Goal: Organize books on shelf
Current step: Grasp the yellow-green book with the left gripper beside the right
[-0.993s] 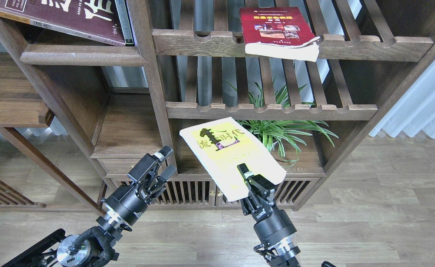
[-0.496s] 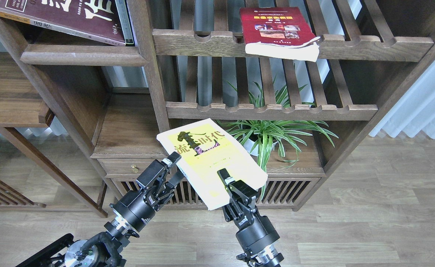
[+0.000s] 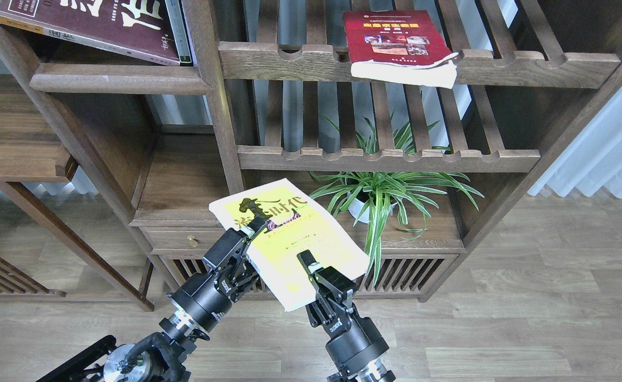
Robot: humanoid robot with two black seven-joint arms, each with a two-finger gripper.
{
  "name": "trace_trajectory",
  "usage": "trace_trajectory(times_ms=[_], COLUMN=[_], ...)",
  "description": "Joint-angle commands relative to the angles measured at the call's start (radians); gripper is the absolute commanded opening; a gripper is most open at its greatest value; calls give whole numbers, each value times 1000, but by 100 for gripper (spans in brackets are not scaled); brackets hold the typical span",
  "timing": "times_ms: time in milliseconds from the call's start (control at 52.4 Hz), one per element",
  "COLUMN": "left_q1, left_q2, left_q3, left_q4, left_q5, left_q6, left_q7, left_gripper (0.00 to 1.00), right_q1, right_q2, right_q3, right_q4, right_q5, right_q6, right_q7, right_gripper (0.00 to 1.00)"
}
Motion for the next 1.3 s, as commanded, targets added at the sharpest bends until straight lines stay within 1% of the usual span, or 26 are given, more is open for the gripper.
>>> trace_trajectory(times_ms=[0, 382, 420, 573, 668, 706, 802, 974, 1107, 1127, 1146, 1165, 1279], left_q1=[-1, -10, -10, -14, -14, -14, -14, -19, -19, -19, -19, -19, -21], left_q2=[5, 9, 8, 8, 11, 11, 11, 11, 12, 12, 11, 11, 11], left_q3=[5, 18, 17, 15, 15, 15, 15, 15, 17, 17, 17, 17, 18], left_q4=[1, -2, -2, -4, -4, -4, -5, -5, -5, -5, -5, -5, -5], left_q5=[0, 0, 0, 0, 0, 0, 0, 0, 0, 0, 0, 0, 2], left_q6=[0, 0, 0, 0, 0, 0, 0, 0, 0, 0, 0, 0, 0], left_q7=[3, 6, 8, 8, 8, 8, 8, 8, 11, 11, 11, 11, 12], left_gripper=[100, 93, 90, 85, 76, 74, 65, 57, 47, 45, 39, 37, 29], right_q1=[1, 6, 7, 7, 7, 7, 10, 16, 18, 18, 18, 18, 19], right_q2=[-1, -4, -5, -11, -10, -10, -5, -1, -1, -1, -1, -1, 1], right_q3=[1, 1, 1, 1, 1, 1, 1, -1, -1, -1, -1, -1, -1], right_q4=[0, 0, 0, -8, -9, -9, -12, -15, -15, -15, -15, -15, -15], right_q5=[-1, -1, -1, -1, -1, -1, -1, -1, -1, -1, -1, -1, -1], right_q6=[0, 0, 0, 0, 0, 0, 0, 0, 0, 0, 0, 0, 0], right_q7=[0, 0, 0, 0, 0, 0, 0, 0, 0, 0, 0, 0, 0], right_gripper=[4, 4, 4, 4, 4, 4, 4, 4, 4, 4, 4, 4, 4])
